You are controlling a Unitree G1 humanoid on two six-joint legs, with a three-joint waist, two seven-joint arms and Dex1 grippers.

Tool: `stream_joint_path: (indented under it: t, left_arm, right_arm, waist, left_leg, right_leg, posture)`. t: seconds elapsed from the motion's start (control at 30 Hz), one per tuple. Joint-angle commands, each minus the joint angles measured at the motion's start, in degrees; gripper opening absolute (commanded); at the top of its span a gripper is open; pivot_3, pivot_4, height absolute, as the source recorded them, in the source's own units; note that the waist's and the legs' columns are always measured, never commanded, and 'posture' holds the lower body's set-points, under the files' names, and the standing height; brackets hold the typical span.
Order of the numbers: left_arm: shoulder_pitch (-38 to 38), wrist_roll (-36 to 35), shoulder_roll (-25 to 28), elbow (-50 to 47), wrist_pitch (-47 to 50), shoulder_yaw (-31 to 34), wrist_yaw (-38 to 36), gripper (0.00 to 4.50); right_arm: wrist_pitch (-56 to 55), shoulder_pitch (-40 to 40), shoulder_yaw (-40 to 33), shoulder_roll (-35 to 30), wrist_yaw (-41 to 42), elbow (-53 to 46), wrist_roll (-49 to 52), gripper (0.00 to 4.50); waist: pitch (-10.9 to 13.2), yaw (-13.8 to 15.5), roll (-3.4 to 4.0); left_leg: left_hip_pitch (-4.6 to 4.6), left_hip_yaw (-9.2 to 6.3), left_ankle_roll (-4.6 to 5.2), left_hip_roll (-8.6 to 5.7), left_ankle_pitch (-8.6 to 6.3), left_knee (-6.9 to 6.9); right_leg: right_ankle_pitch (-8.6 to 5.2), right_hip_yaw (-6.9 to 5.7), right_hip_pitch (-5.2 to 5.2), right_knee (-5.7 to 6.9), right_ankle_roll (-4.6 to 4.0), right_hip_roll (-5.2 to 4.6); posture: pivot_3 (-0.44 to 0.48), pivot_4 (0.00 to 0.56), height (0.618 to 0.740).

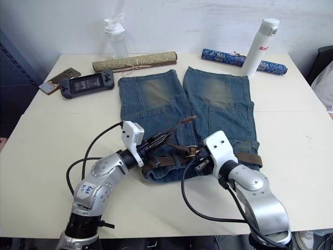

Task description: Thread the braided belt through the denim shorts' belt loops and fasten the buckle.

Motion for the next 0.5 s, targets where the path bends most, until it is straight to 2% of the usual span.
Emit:
stream_joint_path:
  t: [0.03, 0.13, 0.5]
  left_arm:
    - [-0.1, -0.6, -0.1, -2.2, -1.1, -0.3, 0.0, 0.0]
    - [-0.3, -0.5, -0.2, -2.0, -1.1, -0.3, 0.2, 0.0]
    - [-1.9, 0.0, -0.1, -2.0, -3.3, -1.6, -0.9, 0.0]
  right_arm:
    - [-0.8, -0.8, 1.6, -0.4, -0.9, -0.5, 0.8, 0.08]
    - [-0.9, -1.7, 3.3, -0.5, -1.5, -0.6, 0.8, 0.08]
    - [-2.7, -0.2, 10.7, -7.4, -1.5, 0.7, -1.1, 0.08]
  waist:
    - [0.0, 0.0, 0.0]
    - [0.0, 0.0, 0.0]
    - [0.0, 0.0, 0.0]
  left_leg:
    - [0.0, 0.0, 0.0, 0.0, 0.0, 0.0]
    - [0.0, 0.0, 0.0, 0.0, 0.0, 0.0]
    - [-0.01, 0.0, 0.0, 0.02, 0.0, -0.02]
  right_leg:
    - [0.0, 0.0, 0.0, 0.0, 0.0, 0.0]
    - [0.0, 0.0, 0.0, 0.0, 0.0, 0.0]
    - [0.0, -0.01, 0.0, -0.06, 0.0, -0.07]
  posture:
    - [0.0, 0.15, 0.717]
    - [0.0, 0.15, 0.717]
    - [0.0, 0.15, 0.717]
